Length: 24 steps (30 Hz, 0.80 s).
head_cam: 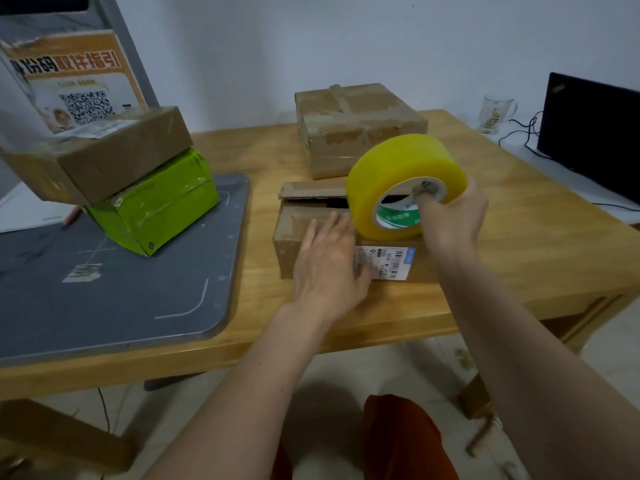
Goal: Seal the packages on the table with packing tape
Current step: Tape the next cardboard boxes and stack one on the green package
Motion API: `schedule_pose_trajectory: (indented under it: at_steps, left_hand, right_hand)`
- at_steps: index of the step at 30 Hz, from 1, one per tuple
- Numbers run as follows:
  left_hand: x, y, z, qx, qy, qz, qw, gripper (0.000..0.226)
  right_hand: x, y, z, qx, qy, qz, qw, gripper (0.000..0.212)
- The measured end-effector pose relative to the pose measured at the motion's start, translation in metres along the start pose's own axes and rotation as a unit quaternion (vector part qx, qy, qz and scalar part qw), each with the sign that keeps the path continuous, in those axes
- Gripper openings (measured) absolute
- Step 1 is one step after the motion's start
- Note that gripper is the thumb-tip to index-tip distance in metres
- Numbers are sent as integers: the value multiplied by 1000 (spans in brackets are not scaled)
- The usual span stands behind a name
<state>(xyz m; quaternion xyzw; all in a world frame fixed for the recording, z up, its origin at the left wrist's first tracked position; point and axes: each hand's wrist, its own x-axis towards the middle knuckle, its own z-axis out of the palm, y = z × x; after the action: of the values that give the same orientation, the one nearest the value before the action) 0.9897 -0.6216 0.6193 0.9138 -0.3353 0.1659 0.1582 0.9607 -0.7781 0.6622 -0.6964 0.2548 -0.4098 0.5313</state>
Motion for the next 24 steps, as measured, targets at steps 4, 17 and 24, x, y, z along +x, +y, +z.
schedule_pose_trajectory:
  at_steps: [4,17,24]
  left_hand:
    - [-6,-8,-6,27,-10,67,997,72]
    - [-3,20,-5,-6,-50,50,997,83]
    - [0,-19,-13,98,-46,-58,992,85]
  right_hand:
    - [-2,7,4,13,-1,4,1000,25]
    - [3,12,1,50,12,3,999,25]
    - [3,13,2,48,7,1,999,23]
